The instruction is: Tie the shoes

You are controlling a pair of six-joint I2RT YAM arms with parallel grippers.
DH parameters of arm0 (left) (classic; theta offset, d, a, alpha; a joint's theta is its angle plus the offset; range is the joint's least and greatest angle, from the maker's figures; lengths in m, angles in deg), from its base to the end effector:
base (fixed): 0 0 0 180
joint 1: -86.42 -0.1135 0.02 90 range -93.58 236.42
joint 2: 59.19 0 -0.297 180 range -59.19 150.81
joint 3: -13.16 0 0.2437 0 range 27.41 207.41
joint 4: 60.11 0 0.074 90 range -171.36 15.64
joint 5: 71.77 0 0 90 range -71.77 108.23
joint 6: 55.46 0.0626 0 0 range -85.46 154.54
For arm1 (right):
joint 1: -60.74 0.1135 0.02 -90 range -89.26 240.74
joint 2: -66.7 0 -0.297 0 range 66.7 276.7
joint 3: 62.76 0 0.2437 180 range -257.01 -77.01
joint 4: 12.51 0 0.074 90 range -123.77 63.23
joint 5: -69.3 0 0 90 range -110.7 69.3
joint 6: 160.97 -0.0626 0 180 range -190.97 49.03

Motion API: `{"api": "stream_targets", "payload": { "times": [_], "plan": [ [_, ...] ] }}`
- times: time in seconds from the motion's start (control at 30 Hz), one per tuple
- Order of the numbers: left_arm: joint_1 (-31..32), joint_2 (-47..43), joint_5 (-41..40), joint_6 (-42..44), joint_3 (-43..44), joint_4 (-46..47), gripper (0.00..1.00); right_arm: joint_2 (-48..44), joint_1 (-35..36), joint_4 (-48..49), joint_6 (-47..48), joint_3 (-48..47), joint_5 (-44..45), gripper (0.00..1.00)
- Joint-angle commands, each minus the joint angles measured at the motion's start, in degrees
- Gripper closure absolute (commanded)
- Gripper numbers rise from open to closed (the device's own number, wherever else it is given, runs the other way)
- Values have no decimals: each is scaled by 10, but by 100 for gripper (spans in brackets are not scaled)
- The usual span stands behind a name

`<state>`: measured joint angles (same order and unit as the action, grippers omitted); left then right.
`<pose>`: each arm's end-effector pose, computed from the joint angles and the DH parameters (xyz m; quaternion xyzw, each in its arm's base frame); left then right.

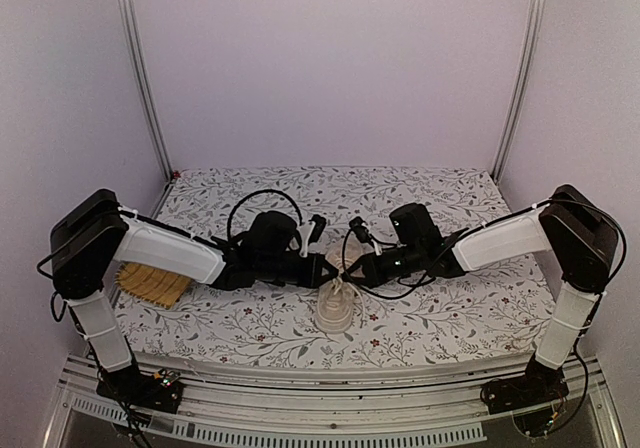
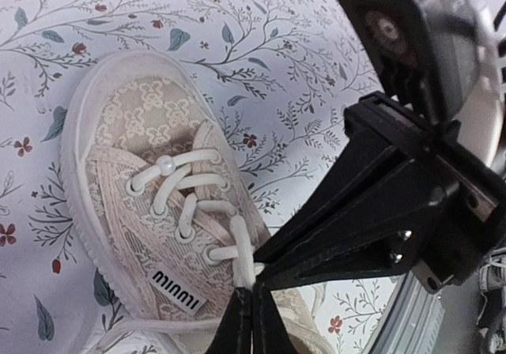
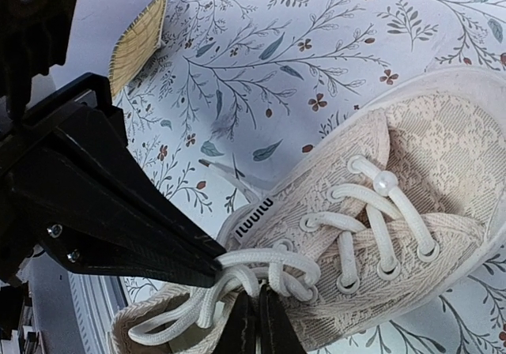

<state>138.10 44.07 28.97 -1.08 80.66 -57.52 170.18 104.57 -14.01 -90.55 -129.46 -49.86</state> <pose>0.2384 -0.3205 0.1860 0.1664 0.8609 -0.3866 0.2860 0.2569 0.2889 0.1767 -0.2903 0.8284 0.4146 0.2401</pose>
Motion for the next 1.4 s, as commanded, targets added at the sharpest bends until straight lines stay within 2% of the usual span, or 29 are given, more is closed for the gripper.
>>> {"api": "stream_targets", "payload": {
  "times": [0.0, 0.37, 0.83, 0.97, 1.1, 1.23, 1.37],
  "plan": [
    [-6, 6, 14, -3, 1, 31, 100, 4, 1, -15, -7, -16, 15, 98],
    [-5, -4, 21, -1, -16, 55, 100, 16, 1, -12, -10, -33, 22, 98],
    [-7, -6, 20, 2, -16, 39, 100, 35, 1, 61, -17, -27, 3, 98],
    [-19, -35, -6, 4, -23, 26, 81, 38, 1, 63, -16, -19, 0, 98],
    [-37, -55, -32, -17, -28, 18, 68, 36, 1, 63, -16, -11, 1, 98],
    [-49, -42, -29, -45, -19, 20, 64, 36, 2, 65, -17, -8, 2, 98],
    [-56, -19, -16, -65, 0, 14, 66, 34, 1, 66, -18, -7, 2, 98]
  ]
}}
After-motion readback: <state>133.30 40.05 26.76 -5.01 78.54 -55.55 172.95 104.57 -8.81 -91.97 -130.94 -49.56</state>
